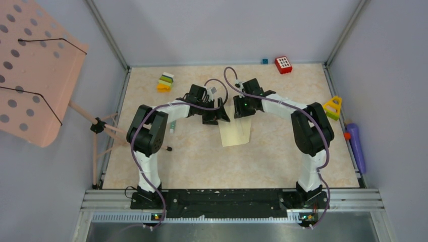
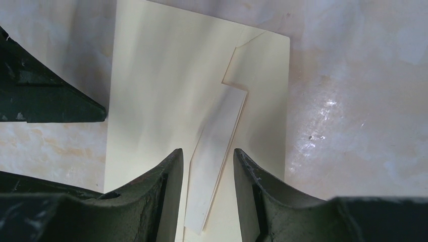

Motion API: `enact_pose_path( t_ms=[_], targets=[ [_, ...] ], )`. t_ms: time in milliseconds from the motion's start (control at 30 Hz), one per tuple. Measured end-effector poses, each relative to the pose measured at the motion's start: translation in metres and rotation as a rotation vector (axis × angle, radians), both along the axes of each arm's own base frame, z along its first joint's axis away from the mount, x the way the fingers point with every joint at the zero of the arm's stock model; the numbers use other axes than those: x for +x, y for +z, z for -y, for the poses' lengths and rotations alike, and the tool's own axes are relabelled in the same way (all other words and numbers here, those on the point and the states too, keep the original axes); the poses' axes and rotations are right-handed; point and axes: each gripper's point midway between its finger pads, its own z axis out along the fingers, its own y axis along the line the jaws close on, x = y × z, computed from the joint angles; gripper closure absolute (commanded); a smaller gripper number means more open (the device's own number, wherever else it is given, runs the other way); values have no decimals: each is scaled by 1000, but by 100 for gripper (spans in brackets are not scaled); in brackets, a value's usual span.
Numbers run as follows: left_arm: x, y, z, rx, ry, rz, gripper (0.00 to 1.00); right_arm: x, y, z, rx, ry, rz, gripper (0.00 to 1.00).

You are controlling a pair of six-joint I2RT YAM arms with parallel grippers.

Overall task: Place the letter into the envelope and seal it
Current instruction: Place the letter in the envelope.

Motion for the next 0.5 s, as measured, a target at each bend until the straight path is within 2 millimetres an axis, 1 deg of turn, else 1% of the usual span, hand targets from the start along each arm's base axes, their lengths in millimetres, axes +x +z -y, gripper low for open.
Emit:
enact_pose_path(
  t_ms=[267,433,500],
  targets=[
    [0,0,0,0,0,0,11,10,1,0,1,-31,31,59],
    [1,0,1,1,-1,-2,11,11,-15,0,-13,-52,2,59],
    [3,0,2,-1,-2,1,11,14,-15,-2,-9,-60,0,59]
  ],
)
